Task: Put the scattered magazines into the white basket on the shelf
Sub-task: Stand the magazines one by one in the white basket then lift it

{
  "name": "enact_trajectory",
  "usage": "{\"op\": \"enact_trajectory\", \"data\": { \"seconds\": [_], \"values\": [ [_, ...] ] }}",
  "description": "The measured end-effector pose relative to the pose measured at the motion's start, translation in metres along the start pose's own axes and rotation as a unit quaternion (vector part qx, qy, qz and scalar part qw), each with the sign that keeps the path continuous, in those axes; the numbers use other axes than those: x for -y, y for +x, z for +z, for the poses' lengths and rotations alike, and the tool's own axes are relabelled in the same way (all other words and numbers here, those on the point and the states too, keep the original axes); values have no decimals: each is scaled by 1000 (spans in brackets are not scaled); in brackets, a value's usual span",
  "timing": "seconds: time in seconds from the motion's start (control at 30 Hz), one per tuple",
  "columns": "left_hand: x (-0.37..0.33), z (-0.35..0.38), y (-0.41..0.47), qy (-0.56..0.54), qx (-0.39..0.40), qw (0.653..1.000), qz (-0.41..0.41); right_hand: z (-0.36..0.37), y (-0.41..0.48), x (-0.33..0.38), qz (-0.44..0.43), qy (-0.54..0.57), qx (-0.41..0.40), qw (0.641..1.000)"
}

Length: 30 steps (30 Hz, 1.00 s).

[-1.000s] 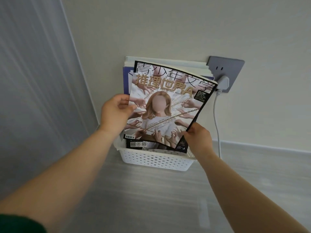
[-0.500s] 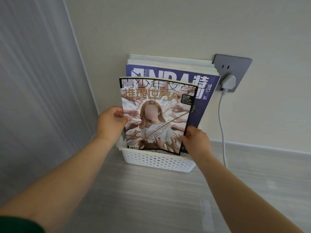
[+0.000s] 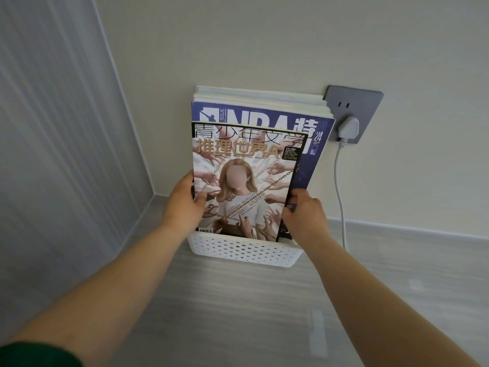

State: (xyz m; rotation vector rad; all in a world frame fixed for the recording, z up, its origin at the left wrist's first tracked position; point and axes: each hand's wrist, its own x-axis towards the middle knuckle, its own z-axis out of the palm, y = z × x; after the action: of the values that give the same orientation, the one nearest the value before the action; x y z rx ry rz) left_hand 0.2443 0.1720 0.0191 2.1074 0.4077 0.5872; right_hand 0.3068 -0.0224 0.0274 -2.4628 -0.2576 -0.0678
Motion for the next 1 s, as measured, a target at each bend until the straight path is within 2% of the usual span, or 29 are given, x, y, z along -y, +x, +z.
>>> {"op": "enact_trajectory", "data": {
  "seconds": [0.13, 0.2, 0.27, 0.33, 0.43, 0.53, 0.67, 0.77, 0.83, 0.9, 1.0],
  "values": [
    [-4, -8, -21, 28, -61, 997, -26, -20, -19, -15, -34, 8, -29, 999],
    [-11, -8, -43, 27, -63, 997, -27, -31, -36, -29, -51, 20, -46, 997],
    [-25, -1, -80, -5, -21, 1000, -22, -43, -60, -49, -50, 40, -57, 996],
    [-42, 15, -126, -25, 86, 996, -19, -55, -92, -75, -36, 51, -71, 996],
    [-62, 48, -193, -32, 246, 968, -22, -72, -140, -127, 1, 33, -55, 998],
    [-69, 83, -240, -20, 314, 948, -43, -95, -180, -184, 74, -20, -9, 997],
    [-78, 120, -279, 43, 368, 927, -56, -130, -230, -241, 146, -140, -32, 979],
    [-93, 148, -297, 94, 391, 916, -13, -141, -270, -272, 192, -158, -16, 968],
    [-106, 166, -303, 104, 390, 915, 3, -139, -291, -283, 192, -151, -20, 969],
    [-124, 185, -311, 70, 385, 920, -20, -137, -305, -289, 172, -133, -24, 976],
    [-149, 205, -317, 14, 355, 929, -108, -137, -308, -294, 162, -148, 4, 976]
  ]
}}
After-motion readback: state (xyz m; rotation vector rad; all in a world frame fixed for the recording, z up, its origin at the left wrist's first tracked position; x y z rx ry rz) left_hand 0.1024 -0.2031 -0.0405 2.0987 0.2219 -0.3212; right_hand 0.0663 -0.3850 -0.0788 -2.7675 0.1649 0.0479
